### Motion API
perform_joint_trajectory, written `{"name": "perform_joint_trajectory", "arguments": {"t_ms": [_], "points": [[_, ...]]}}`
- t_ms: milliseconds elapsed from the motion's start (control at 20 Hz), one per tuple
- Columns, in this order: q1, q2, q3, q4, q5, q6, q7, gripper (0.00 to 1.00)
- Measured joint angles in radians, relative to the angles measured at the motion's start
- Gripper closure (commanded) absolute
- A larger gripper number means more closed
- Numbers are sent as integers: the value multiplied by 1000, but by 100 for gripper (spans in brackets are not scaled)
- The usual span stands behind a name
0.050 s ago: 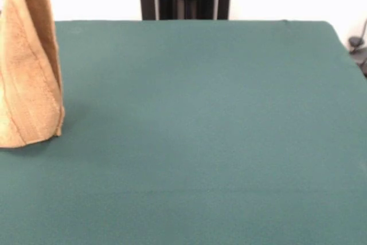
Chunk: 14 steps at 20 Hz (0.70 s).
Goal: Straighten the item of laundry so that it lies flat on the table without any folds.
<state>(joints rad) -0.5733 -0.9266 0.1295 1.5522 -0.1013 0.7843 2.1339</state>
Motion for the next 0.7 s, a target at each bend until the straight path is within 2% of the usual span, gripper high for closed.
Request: {"name": "perform_joint_trajectory", "arguments": {"t_ms": [450, 700], "points": [[102, 70, -80, -14, 38, -20, 14, 100], [153, 119, -144, -12, 58, -105, 64, 100]]}}
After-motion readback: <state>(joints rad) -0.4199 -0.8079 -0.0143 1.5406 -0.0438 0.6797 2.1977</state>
